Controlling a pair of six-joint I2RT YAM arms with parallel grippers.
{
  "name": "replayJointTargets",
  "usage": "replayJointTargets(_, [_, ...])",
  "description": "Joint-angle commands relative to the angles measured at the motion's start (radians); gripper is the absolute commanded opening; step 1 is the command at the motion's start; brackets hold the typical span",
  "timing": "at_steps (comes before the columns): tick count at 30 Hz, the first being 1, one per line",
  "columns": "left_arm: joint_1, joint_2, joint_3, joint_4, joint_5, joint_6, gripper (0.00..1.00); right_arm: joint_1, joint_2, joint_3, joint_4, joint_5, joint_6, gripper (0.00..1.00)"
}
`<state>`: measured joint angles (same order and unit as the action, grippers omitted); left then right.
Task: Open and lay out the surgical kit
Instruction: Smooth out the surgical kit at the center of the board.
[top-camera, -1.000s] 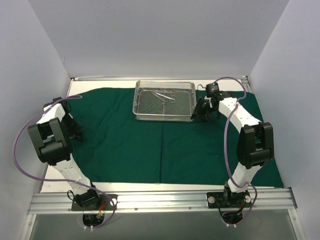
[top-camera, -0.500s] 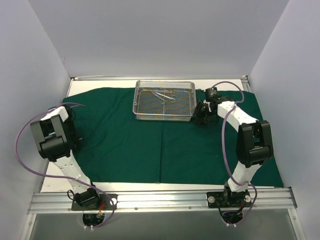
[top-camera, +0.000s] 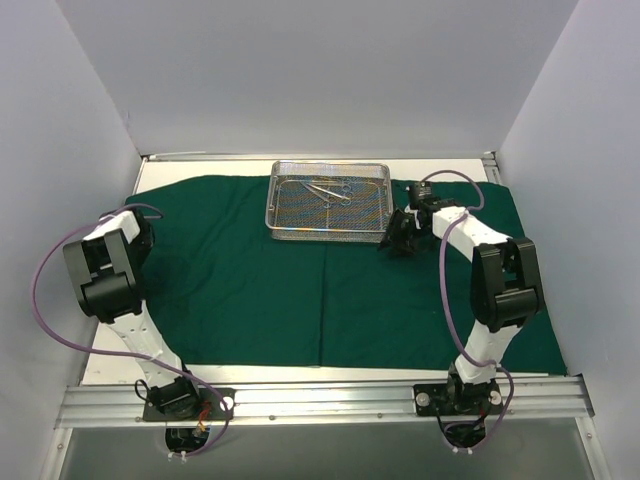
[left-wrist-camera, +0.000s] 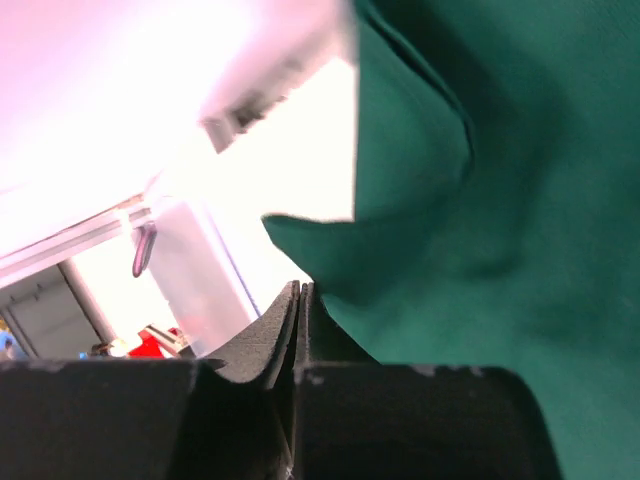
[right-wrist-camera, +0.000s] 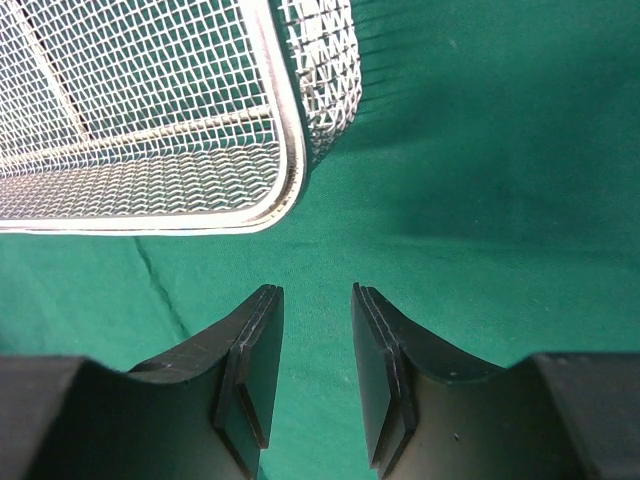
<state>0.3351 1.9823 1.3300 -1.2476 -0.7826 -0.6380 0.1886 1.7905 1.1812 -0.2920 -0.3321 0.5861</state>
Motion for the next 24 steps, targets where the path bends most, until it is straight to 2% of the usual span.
replayJointTargets(1, [-0.019, -0.058, 0.060, -0.234, -0.228, -0.221, 0.02, -0.014, -0.013, 0.008, 0.001, -0.025, -0.019, 0.34])
replayJointTargets(4, [-0.037, -0.086, 0.060, -0.236, -0.224, -0.215, 0.02, -0.031, -0.023, -0.012, 0.010, -0.031, -0.020, 0.34])
replayJointTargets(6, [-0.106, -0.103, 0.061, -0.211, -0.201, -0.175, 0.02, -0.038, -0.026, -0.018, 0.013, -0.047, -0.025, 0.34])
replayJointTargets(7, [-0.137, -0.120, 0.061, -0.158, -0.184, -0.099, 0.02, -0.046, -0.028, -0.020, 0.011, -0.047, -0.028, 0.34])
replayJointTargets(9, [-0.201, -0.123, 0.072, -0.128, -0.169, -0.056, 0.02, -0.052, -0.034, -0.023, 0.013, -0.047, -0.035, 0.34])
replayJointTargets(12, [-0.278, -0.115, 0.077, 0.003, -0.025, 0.134, 0.02, -0.067, -0.033, -0.028, 0.013, -0.051, -0.048, 0.34])
replayJointTargets(13, [-0.287, -0.117, 0.069, 0.084, 0.064, 0.220, 0.02, -0.072, -0.031, -0.029, 0.016, -0.056, -0.051, 0.34])
replayJointTargets(15, [-0.289, -0.111, 0.057, 0.135, 0.118, 0.271, 0.02, -0.087, -0.026, -0.029, 0.017, -0.067, -0.054, 0.34])
replayJointTargets(21, [-0.274, -0.014, 0.040, 0.224, 0.123, 0.383, 0.02, -0.150, -0.022, -0.025, 0.014, -0.085, -0.088, 0.33])
replayJointTargets(24, [-0.266, -0.010, 0.014, 0.327, 0.213, 0.487, 0.02, -0.175, -0.014, -0.022, 0.016, -0.105, -0.095, 0.33])
